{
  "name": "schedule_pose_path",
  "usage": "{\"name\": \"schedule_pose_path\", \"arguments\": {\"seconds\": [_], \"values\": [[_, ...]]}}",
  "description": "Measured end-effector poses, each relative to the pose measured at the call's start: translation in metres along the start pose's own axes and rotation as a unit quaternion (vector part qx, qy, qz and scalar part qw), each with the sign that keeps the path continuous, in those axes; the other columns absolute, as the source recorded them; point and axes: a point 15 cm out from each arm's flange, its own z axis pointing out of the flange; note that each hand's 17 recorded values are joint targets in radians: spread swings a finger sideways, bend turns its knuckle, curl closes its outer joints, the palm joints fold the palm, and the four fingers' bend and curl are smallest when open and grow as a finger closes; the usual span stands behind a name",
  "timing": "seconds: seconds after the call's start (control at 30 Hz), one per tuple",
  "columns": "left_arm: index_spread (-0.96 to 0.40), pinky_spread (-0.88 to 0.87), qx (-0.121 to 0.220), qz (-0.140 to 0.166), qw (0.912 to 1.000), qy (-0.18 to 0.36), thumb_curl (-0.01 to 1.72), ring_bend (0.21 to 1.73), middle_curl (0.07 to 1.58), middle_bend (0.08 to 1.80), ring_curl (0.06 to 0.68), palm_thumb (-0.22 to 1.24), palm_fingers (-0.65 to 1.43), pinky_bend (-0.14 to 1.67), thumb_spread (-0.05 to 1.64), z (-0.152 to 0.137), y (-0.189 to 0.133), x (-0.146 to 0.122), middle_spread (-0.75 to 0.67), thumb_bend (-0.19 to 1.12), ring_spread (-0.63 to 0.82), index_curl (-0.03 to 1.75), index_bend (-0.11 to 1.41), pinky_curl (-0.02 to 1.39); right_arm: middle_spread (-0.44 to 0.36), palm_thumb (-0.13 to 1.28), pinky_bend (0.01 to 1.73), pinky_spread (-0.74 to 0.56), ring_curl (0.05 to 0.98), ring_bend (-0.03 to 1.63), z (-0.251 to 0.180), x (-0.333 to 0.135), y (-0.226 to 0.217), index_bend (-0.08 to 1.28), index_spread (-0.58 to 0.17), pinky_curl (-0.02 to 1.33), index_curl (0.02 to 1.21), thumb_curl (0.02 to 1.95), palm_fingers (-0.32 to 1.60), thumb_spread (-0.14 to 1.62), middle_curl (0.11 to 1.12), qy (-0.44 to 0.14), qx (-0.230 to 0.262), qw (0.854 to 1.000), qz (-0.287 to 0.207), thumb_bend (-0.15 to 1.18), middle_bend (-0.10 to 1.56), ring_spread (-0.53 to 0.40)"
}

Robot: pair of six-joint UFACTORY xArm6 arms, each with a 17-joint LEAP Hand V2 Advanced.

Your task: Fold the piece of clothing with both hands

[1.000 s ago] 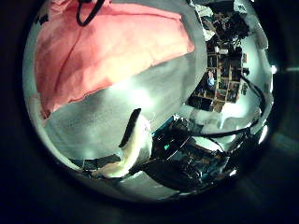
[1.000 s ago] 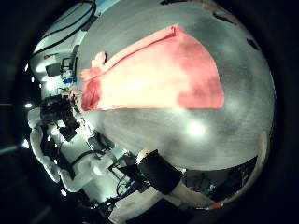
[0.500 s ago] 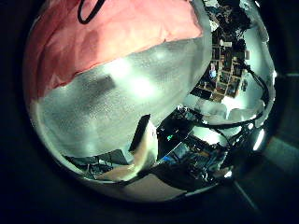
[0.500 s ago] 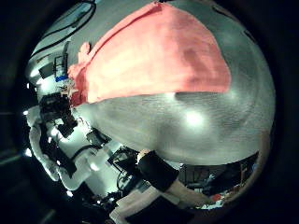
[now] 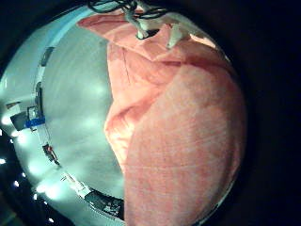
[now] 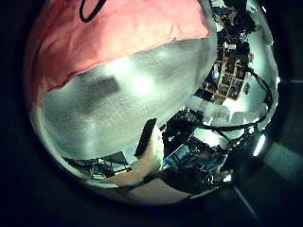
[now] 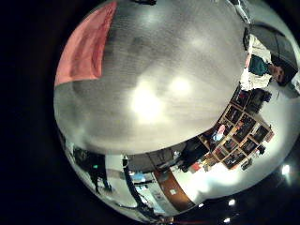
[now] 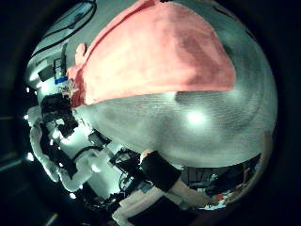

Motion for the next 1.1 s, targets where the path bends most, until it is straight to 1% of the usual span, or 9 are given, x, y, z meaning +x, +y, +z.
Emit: {"name": "schedule_pose_path", "arguments": {"seconds": [0.17,0.33,0.63,0.77,0.83,0.93,0.97,1.03,1.1], "values": [[0.03,0.58,-0.018,-0.007,0.9998,-0.007,0.28,0.47,0.28,0.17,0.226,0.18,-0.07,0.24,1.13,0.001,0.001,-0.004,0.35,-0.02,0.56,0.31,0.15,0.36,0.041,0.5,0.37,0.27,0.273,0.37,0.018,0.003,-0.007,0.14,-0.343,0.34,0.24,0.35,0.0,1.11,0.35,0.016,-0.024,1.0,-0.005,-0.02,0.21,0.127],[0.04,0.58,-0.013,-0.007,0.9999,-0.008,0.28,0.46,0.27,0.17,0.225,0.18,-0.06,0.24,1.13,-0.004,0.003,-0.006,0.35,-0.02,0.56,0.29,0.15,0.35,0.04,0.52,0.38,0.28,0.272,0.37,0.024,-0.007,-0.014,0.14,-0.34,0.34,0.24,0.35,0.01,1.1,0.35,0.021,-0.028,0.999,-0.014,-0.02,0.21,0.116],[0.05,0.58,-0.014,-0.007,0.9998,-0.008,0.29,0.45,0.26,0.17,0.225,0.17,-0.06,0.24,1.12,-0.004,0.004,-0.006,0.35,-0.02,0.56,0.29,0.15,0.34,0.037,0.54,0.37,0.27,0.275,0.39,0.035,-0.009,-0.022,0.15,-0.313,0.33,0.24,0.36,0.04,1.08,0.35,0.021,-0.036,0.999,-0.007,-0.02,0.21,0.098],[0.05,0.58,-0.011,-0.007,0.9999,-0.009,0.29,0.45,0.26,0.17,0.225,0.17,-0.05,0.24,1.12,-0.006,0.004,-0.006,0.35,-0.02,0.56,0.28,0.15,0.33,0.015,0.58,0.36,0.24,0.288,0.45,0.035,-0.011,-0.025,0.15,-0.272,0.32,0.24,0.36,0.14,1.07,0.36,0.028,-0.033,0.999,-0.008,-0.02,0.23,0.047],[0.05,0.58,-0.01,-0.008,0.9999,-0.009,0.28,0.44,0.26,0.17,0.225,0.18,-0.05,0.24,1.12,-0.007,0.004,-0.006,0.35,-0.02,0.56,0.28,0.16,0.33,-0.001,0.6,0.36,0.21,0.293,0.47,0.035,-0.011,-0.027,0.15,-0.249,0.32,0.25,0.37,0.18,1.06,0.36,0.033,-0.032,0.999,-0.01,-0.02,0.24,0.005],[0.05,0.58,-0.01,-0.007,0.9999,-0.01,0.28,0.44,0.26,0.17,0.225,0.18,-0.05,0.24,1.12,-0.008,0.004,-0.007,0.35,-0.02,0.56,0.28,0.16,0.33,-0.043,0.64,0.35,0.13,0.308,0.54,0.033,-0.014,-0.032,0.16,-0.235,0.31,0.25,0.38,0.31,1.05,0.38,0.039,-0.022,0.999,-0.016,-0.02,0.29,-0.074],[0.06,0.58,-0.009,-0.007,0.9999,-0.01,0.28,0.44,0.26,0.17,0.225,0.18,-0.05,0.24,1.12,-0.008,0.004,-0.007,0.35,-0.02,0.56,0.28,0.16,0.33,-0.057,0.64,0.34,0.11,0.319,0.58,0.031,-0.014,-0.033,0.15,-0.234,0.31,0.25,0.38,0.33,1.05,0.38,0.041,-0.018,0.999,-0.017,-0.02,0.3,-0.095],[0.06,0.58,-0.007,-0.007,0.9999,-0.01,0.28,0.44,0.26,0.17,0.227,0.18,-0.05,0.24,1.12,-0.01,0.005,-0.007,0.35,-0.02,0.56,0.28,0.15,0.33,-0.098,0.68,0.35,0.02,0.339,0.66,0.03,-0.014,-0.033,0.16,-0.249,0.3,0.26,0.39,0.49,1.04,0.41,0.041,-0.017,0.999,-0.017,-0.01,0.37,-0.153],[0.06,0.58,-0.006,-0.007,0.9999,-0.011,0.28,0.44,0.26,0.17,0.227,0.18,-0.05,0.24,1.12,-0.011,0.005,-0.007,0.35,-0.02,0.56,0.28,0.16,0.33,-0.119,0.7,0.38,-0.04,0.365,0.72,0.028,-0.014,-0.034,0.17,-0.26,0.3,0.26,0.39,0.56,1.03,0.43,0.041,-0.012,0.999,-0.017,-0.01,0.39,-0.189]]}}
